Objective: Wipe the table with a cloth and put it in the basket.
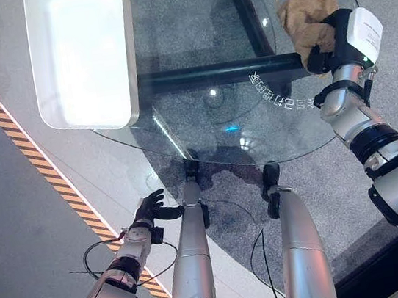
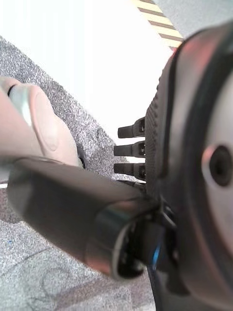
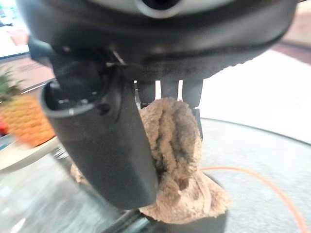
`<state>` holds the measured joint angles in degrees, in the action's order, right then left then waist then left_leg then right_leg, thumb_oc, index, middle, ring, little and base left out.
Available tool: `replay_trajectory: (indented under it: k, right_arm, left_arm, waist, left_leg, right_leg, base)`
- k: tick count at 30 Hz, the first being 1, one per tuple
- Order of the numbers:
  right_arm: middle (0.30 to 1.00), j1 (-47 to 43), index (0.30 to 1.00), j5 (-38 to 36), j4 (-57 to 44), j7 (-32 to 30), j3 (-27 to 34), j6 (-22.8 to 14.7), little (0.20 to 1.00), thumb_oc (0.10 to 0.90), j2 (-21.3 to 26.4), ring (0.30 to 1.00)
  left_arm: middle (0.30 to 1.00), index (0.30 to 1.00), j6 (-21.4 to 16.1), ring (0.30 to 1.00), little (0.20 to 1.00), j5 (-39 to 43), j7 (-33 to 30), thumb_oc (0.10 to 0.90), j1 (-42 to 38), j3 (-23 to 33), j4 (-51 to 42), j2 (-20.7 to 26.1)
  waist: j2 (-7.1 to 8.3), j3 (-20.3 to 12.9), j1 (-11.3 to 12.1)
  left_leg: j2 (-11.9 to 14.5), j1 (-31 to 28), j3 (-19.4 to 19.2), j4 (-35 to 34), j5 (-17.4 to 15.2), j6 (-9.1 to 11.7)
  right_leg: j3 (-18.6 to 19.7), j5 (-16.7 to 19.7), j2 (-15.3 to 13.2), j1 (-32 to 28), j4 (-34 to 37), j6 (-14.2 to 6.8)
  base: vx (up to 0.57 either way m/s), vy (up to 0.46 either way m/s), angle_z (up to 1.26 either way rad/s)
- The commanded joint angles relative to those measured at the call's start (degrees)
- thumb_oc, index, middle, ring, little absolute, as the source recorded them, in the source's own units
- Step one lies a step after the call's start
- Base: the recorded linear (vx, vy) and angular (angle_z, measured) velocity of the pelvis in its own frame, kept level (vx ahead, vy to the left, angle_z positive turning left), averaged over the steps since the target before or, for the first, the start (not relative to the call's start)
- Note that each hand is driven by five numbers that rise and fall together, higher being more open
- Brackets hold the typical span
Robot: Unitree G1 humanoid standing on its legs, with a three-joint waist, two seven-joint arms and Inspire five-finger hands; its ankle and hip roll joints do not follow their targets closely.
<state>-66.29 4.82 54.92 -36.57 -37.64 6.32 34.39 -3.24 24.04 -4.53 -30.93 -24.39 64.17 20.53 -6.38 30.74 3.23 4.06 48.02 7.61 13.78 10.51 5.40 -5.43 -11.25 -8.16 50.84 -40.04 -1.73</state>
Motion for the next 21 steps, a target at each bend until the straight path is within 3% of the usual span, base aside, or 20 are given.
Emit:
replay_trajectory:
  k: [1,21]
  right_arm:
    - [0.3,-6.18,0.3,6.84,-9.33,5.54,-6.44,-5.46,0.2,0.1,-4.1,0.3]
    - [0.3,-1.61,0.3,16.02,-16.75,14.62,-13.12,-9.73,0.2,0.1,-9.92,0.3]
  left_arm:
    - [0.9,0.9,0.24,0.9,0.9,-1.45,-1.59,0.8,1.3,-1.55,0.96,0.31]
    - [0.9,0.9,0.3,0.9,0.9,-2.33,-1.83,0.8,0.76,-1.83,1.35,-1.62]
  waist:
    - [0.53,-0.94,3.29]
    - [-0.3,-0.94,3.56]
  left_leg:
    - [-6.71,-1.24,-6.08,7.56,-9.24,-5.75]
    - [-7.48,-1.45,-6.14,7.18,-8.38,-5.68]
  right_leg:
    - [-3.81,8.38,2.41,-2.51,13.04,0.65]
    - [-3.91,8.86,1.8,-2.53,13.31,0.49]
  base:
    - [0.0,0.0,0.0]
    - [0.0,0.0,0.0]
